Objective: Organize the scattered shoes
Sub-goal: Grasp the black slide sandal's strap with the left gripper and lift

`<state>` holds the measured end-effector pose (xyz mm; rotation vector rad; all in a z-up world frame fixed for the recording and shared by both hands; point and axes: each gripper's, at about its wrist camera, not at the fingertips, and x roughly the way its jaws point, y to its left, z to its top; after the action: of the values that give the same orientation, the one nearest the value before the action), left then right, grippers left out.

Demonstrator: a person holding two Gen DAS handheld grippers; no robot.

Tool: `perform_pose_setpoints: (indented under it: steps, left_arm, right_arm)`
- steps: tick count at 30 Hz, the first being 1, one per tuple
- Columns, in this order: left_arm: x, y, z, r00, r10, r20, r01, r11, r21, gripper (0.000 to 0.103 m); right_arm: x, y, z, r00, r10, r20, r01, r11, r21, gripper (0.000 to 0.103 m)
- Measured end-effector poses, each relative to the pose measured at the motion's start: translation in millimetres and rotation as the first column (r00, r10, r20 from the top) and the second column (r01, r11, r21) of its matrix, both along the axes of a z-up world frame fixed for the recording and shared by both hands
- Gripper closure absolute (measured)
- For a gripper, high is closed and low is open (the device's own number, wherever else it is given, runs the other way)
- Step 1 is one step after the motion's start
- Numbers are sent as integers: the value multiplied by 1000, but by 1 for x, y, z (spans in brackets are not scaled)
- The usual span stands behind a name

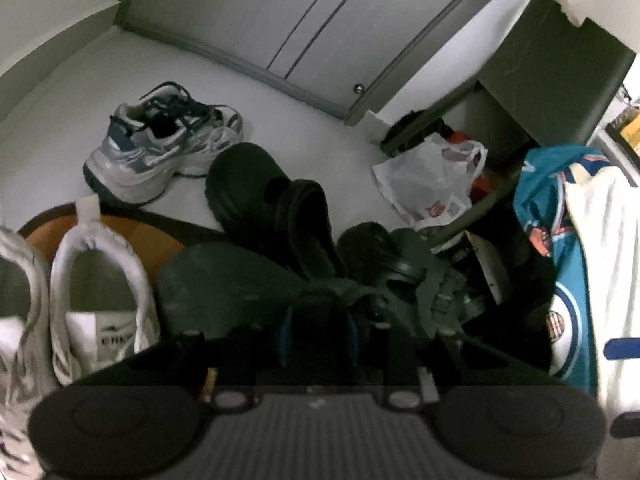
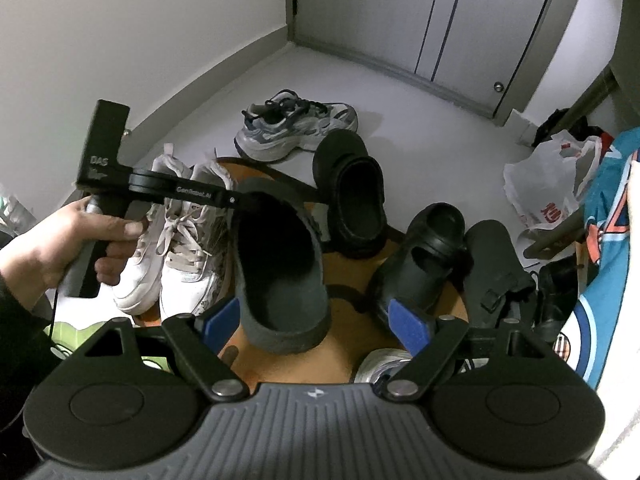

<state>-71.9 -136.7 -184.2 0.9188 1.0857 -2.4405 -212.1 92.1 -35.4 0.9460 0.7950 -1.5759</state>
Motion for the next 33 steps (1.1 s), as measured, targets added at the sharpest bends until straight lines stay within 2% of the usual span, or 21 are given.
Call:
perform_pose_setpoints:
  steps: [3, 13, 19, 26, 29, 33]
  left_arm:
    - [2, 3, -9, 1000, 11, -1, -11, 999, 46, 74]
    - [15, 23, -16, 1000, 30, -9, -29, 996, 79, 74]
    - [36, 22, -11, 994, 98, -41, -91, 986, 139, 74]
    - [38, 14, -2, 984, 171, -58, -158, 972, 173, 74]
    - [28, 17, -3, 984, 168, -56, -155, 969, 190, 74]
    - [19, 22, -2, 985, 165, -52, -153, 972, 180, 74]
  right_arm:
    - [2, -1, -2, 1000, 5, -4, -5, 1000, 7, 17]
    - [0, 1, 1, 1000, 0, -10, 0, 1000, -2, 17]
    - [-2, 6, 7, 1000, 9, 3, -9, 1000, -24, 17]
    - [1, 7, 2, 997, 60, 55, -59, 998, -19, 17]
    - [5, 4, -9, 993, 98, 71, -98, 995, 2, 17]
    - [0, 3, -25, 987, 87, 137, -91, 996, 23, 17]
